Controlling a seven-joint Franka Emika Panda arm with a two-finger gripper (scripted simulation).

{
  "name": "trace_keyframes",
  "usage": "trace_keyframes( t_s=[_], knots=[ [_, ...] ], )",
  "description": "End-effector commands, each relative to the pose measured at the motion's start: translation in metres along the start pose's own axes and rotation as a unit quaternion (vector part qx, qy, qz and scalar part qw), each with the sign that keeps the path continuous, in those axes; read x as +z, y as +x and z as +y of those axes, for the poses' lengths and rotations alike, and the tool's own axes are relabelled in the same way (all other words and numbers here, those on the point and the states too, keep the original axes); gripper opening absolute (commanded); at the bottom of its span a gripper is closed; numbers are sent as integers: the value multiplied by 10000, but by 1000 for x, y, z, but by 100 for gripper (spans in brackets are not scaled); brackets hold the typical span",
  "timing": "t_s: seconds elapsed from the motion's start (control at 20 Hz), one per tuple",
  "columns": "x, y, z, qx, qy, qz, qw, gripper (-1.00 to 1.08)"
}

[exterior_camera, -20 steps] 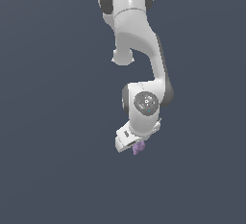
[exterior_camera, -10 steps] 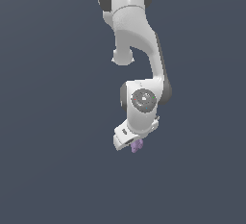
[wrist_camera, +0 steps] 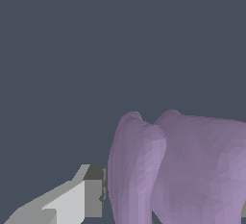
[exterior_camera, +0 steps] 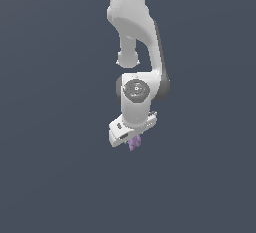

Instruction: Pick up the object and move it to a goal position.

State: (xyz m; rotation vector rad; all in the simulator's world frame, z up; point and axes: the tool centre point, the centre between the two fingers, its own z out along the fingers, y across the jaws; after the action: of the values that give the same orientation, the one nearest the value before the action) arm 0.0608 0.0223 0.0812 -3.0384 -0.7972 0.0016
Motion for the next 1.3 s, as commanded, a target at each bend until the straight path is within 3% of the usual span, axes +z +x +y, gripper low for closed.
trace_keyframes(
  t_s=[0.0,1.25],
  knots=[
    [-10,-17,7,6,-4,2,10000,-100],
    [-140,-248,104,8,3,12,10000,-100]
  ],
)
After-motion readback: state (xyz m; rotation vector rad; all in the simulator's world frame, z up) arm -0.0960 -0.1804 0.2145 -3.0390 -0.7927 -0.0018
